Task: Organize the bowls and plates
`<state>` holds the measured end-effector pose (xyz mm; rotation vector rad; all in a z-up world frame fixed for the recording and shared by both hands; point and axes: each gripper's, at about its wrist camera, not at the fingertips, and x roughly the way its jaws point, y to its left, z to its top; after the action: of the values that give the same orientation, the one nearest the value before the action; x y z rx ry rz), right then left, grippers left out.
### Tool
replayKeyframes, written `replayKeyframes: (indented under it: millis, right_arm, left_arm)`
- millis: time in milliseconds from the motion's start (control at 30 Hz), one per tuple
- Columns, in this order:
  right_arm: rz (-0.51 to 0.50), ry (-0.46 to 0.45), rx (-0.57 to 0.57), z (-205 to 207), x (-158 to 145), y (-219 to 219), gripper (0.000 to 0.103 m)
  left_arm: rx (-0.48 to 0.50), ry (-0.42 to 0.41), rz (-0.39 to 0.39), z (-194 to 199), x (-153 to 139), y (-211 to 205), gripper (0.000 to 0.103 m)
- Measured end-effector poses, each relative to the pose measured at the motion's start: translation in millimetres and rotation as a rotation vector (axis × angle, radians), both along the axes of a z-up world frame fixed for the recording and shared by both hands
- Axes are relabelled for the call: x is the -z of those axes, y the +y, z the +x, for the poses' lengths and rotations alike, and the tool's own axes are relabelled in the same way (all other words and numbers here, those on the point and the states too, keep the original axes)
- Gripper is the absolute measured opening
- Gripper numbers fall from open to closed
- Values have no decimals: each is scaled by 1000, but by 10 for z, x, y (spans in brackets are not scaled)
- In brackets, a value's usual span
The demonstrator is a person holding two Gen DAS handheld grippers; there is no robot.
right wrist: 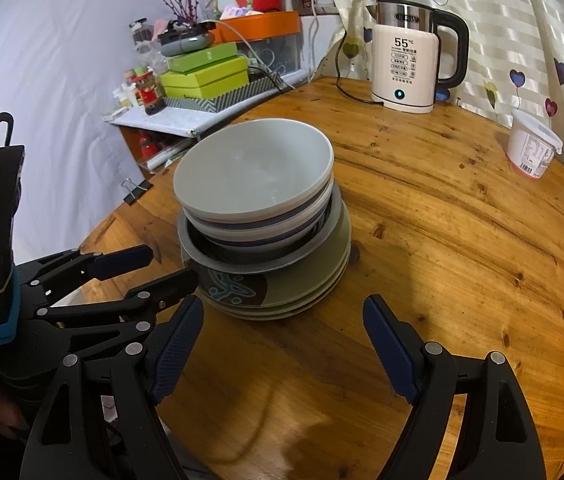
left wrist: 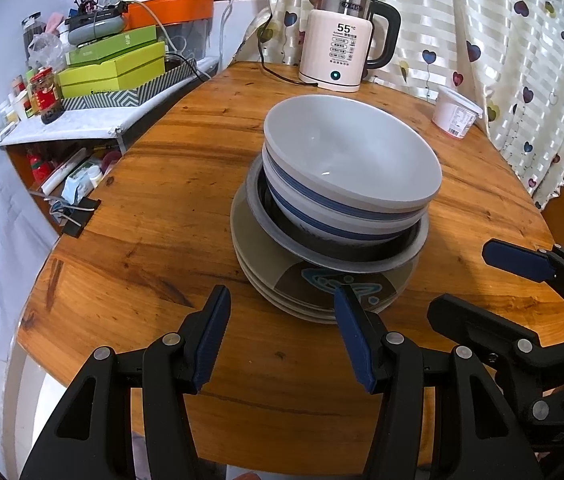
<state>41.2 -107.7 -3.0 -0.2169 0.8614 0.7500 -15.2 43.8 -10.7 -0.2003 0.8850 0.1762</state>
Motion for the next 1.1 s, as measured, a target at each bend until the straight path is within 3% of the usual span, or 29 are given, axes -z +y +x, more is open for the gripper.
replayKeyframes:
  millis: [1100]
  right_arm:
    - [14, -7, -5, -37, -32, 8, 83]
  left_arm:
    - [-1, 2, -8, -11, -22, -8, 55]
